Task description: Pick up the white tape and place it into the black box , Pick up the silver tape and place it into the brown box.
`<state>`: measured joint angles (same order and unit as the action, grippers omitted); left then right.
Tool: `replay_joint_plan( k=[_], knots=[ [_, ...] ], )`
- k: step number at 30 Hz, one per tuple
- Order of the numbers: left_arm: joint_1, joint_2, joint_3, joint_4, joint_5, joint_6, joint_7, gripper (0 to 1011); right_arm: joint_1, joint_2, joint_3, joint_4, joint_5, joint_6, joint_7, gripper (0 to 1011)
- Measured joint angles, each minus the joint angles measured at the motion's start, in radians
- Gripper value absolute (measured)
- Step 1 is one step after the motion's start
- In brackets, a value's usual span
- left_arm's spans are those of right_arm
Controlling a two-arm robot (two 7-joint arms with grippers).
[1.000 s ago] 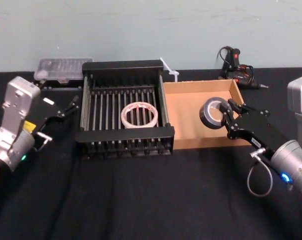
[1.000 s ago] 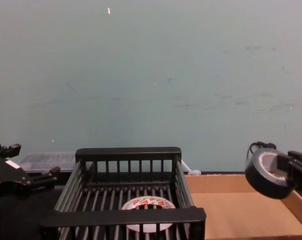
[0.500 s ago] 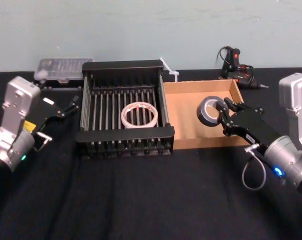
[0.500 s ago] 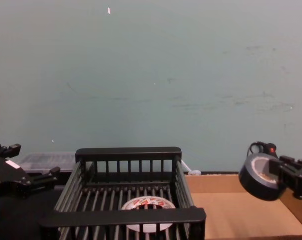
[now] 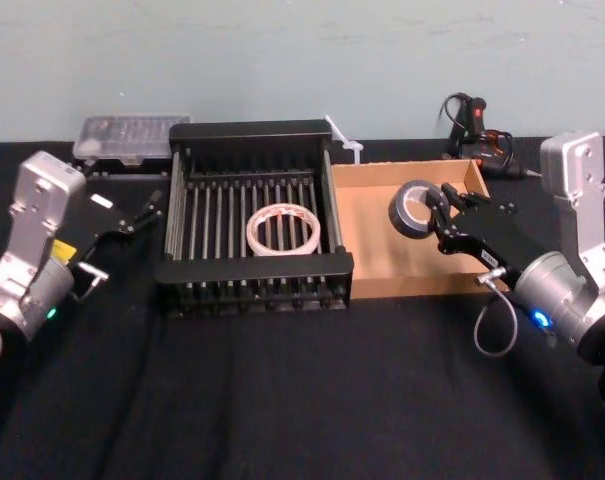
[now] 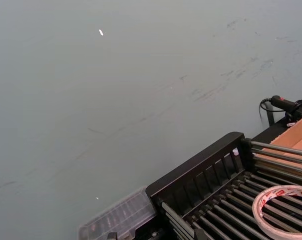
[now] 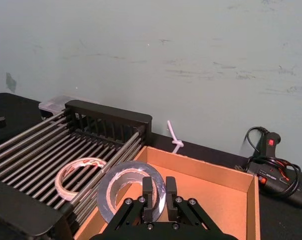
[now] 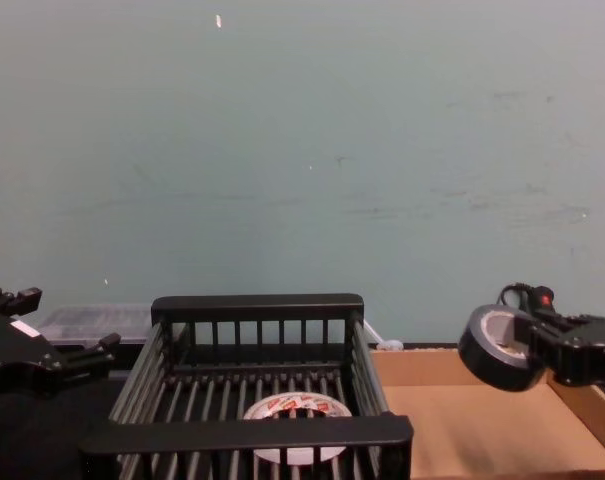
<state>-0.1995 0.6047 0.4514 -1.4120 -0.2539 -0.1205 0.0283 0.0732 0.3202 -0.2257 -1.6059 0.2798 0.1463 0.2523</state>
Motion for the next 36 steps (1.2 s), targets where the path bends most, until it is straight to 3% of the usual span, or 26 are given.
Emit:
replay_joint_plan(
  k=[36],
  knots=[
    [0.0, 0.0, 0.0, 0.0, 0.0, 0.0, 0.0, 1001, 0.179, -0.036, -0.026, 0.238, -0.028, 0.023, 0.031, 159]
  ],
)
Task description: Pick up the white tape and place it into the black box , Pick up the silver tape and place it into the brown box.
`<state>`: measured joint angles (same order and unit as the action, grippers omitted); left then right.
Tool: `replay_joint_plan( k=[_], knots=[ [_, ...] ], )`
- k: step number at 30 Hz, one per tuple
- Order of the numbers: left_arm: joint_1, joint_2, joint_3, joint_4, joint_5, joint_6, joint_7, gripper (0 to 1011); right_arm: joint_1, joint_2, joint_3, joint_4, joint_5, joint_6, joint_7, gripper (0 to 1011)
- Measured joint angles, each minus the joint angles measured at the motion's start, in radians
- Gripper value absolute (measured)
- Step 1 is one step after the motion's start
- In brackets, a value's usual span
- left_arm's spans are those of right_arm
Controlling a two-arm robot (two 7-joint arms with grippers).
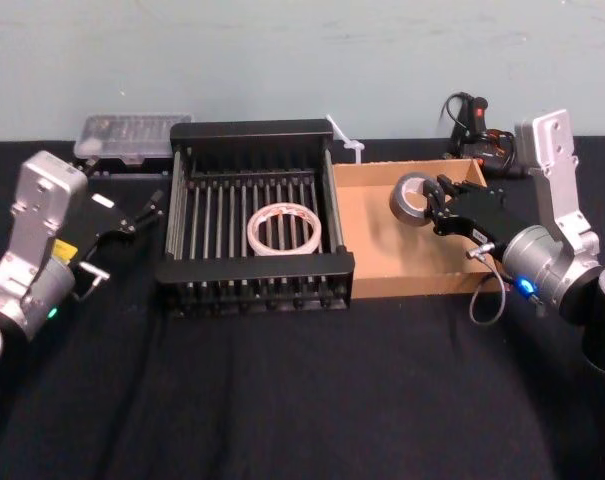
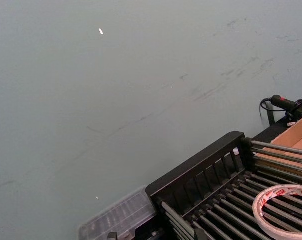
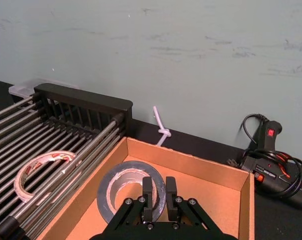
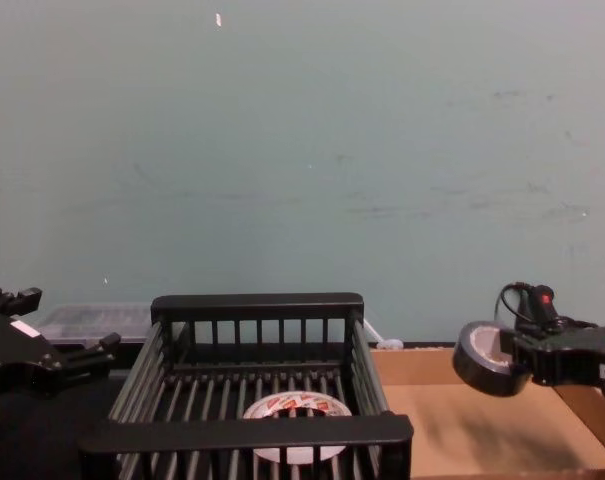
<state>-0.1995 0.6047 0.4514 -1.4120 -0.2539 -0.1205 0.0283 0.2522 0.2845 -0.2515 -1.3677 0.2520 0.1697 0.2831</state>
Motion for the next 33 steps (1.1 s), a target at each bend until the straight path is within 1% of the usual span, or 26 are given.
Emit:
replay_joint_plan(
  k=[3, 11, 26, 33],
  knots=[
    [0.0, 0.0, 0.0, 0.0, 0.0, 0.0, 0.0, 1001, 0.011, -0.003, -0.003, 0.02, -0.002, 0.001, 0.002, 159],
    [0.0, 0.0, 0.0, 0.0, 0.0, 0.0, 0.0, 1001, 0.021, -0.004, -0.01, 0.041, -0.013, 0.013, 0.001, 160],
    [0.0, 0.0, 0.0, 0.0, 0.0, 0.0, 0.0, 1001, 0.018, -0.003, -0.01, 0.049, -0.023, 0.034, 0.0, 159],
    [0.0, 0.0, 0.0, 0.0, 0.0, 0.0, 0.0, 1001, 0.018, -0.003, -0.01, 0.049, -0.023, 0.033, 0.0, 160]
  ],
)
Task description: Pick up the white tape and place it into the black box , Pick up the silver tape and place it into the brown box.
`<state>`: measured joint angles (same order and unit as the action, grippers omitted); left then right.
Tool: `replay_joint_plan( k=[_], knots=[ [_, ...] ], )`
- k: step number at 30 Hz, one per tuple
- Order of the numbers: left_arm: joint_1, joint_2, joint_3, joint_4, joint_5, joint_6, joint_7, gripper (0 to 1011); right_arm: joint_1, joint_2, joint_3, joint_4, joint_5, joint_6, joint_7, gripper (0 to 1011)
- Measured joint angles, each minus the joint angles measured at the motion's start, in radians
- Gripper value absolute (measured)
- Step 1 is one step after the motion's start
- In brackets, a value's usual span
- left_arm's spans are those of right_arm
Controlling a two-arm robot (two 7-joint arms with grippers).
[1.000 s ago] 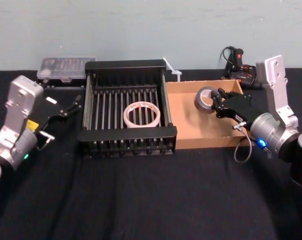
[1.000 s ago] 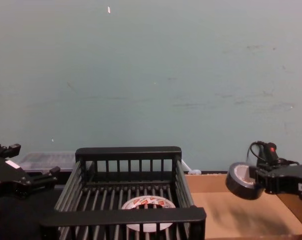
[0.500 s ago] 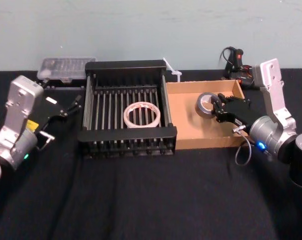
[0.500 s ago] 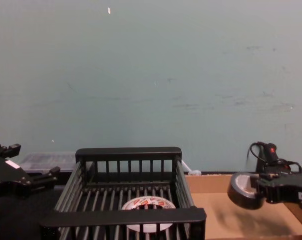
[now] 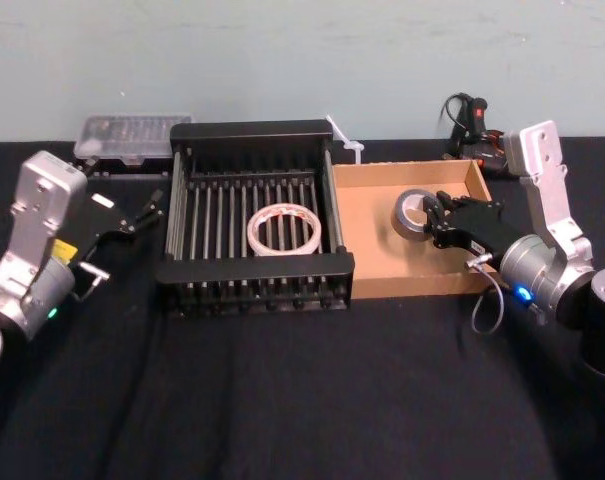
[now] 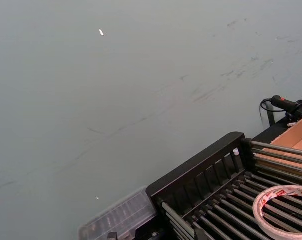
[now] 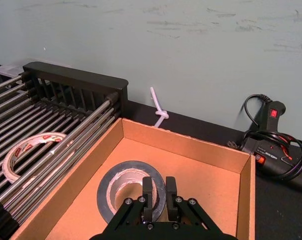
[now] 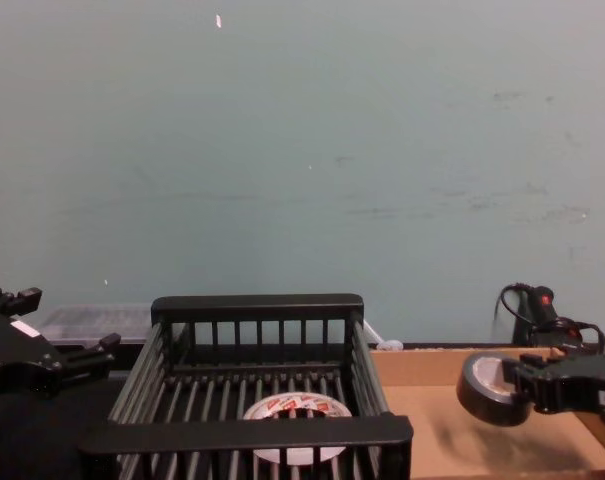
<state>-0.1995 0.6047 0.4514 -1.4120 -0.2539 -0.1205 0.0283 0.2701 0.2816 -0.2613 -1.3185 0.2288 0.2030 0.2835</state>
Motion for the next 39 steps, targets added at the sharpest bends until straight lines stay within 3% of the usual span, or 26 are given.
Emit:
replay_joint_plan(
  k=[17, 20, 39],
  knots=[
    [0.0, 0.0, 0.0, 0.0, 0.0, 0.0, 0.0, 1001, -0.001, 0.0, 0.001, -0.001, 0.0, -0.002, -0.001, 197],
    [0.0, 0.0, 0.0, 0.0, 0.0, 0.0, 0.0, 1001, -0.001, 0.0, 0.001, -0.002, 0.0, -0.002, -0.001, 327],
    [0.0, 0.0, 0.0, 0.0, 0.0, 0.0, 0.0, 1001, -0.002, 0.0, 0.001, -0.002, 0.001, -0.003, -0.002, 893]
  ],
)
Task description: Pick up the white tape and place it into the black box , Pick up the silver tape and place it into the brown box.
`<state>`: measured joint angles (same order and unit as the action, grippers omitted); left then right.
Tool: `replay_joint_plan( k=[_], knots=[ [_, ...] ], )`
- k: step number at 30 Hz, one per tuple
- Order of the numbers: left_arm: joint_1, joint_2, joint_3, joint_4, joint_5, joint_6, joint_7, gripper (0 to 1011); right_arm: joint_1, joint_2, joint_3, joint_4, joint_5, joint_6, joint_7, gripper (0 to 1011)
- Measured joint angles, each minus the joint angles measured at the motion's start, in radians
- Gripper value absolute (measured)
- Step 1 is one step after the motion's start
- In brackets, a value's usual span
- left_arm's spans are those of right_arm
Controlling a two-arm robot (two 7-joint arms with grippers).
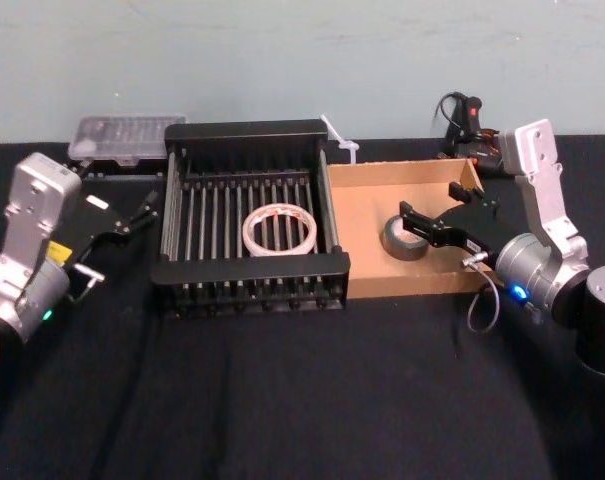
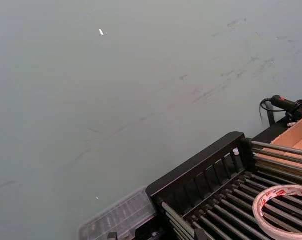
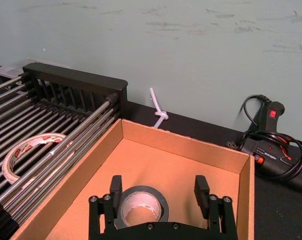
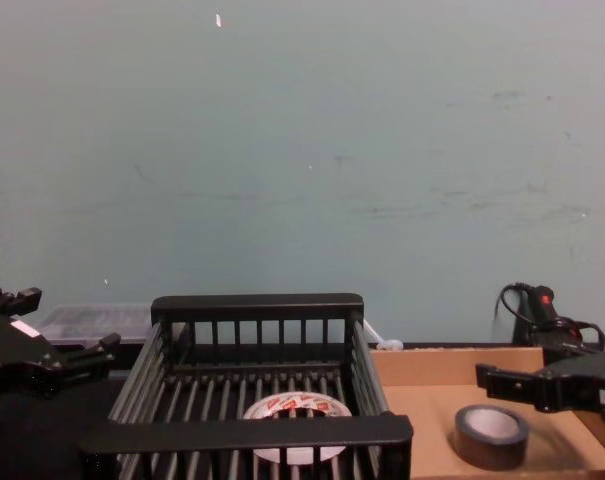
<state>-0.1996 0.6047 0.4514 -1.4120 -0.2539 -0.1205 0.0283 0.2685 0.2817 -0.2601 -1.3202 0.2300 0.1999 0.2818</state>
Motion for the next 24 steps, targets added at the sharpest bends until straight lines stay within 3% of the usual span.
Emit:
replay_joint_plan(
  k=[4, 17, 24],
  knots=[
    [0.0, 0.0, 0.0, 0.0, 0.0, 0.0, 0.0, 1001, 0.0, 0.0, 0.0, 0.0, 0.0, 0.0, 0.0, 1000],
    [0.0, 0.0, 0.0, 0.0, 0.0, 0.0, 0.0, 1001, -0.012, 0.003, -0.001, -0.019, 0.0, -0.013, 0.007, 1002],
    [0.0, 0.0, 0.0, 0.0, 0.0, 0.0, 0.0, 1001, -0.04, 0.01, -0.008, -0.076, -0.018, -0.004, -0.005, 1002]
  ],
)
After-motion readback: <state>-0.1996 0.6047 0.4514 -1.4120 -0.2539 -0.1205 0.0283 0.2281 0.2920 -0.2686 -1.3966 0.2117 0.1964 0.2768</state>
